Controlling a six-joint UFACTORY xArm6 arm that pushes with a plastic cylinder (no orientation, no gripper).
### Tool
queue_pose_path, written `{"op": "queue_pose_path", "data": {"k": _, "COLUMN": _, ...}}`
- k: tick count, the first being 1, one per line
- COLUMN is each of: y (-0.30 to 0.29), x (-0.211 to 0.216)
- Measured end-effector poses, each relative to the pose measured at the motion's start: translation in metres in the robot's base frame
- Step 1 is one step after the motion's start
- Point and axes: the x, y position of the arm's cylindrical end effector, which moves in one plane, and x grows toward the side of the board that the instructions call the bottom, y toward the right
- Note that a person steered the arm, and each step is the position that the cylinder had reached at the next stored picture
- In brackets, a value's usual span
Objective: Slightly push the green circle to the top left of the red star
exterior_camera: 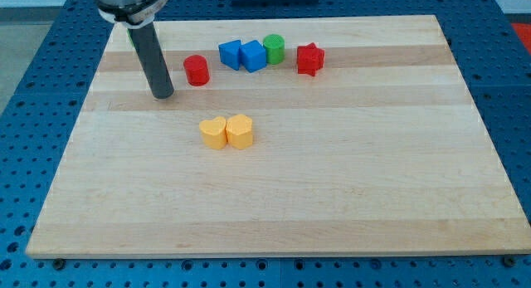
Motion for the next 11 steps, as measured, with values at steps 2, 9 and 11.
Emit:
{"op": "queue_pose_path", "data": {"k": 2, "y": -0.013, "x": -0.090}}
{"op": "queue_pose_path", "data": {"k": 9, "y": 0.181, "x": -0.129}}
{"op": "queue_pose_path", "data": {"k": 11, "y": 0.100, "x": -0.090}}
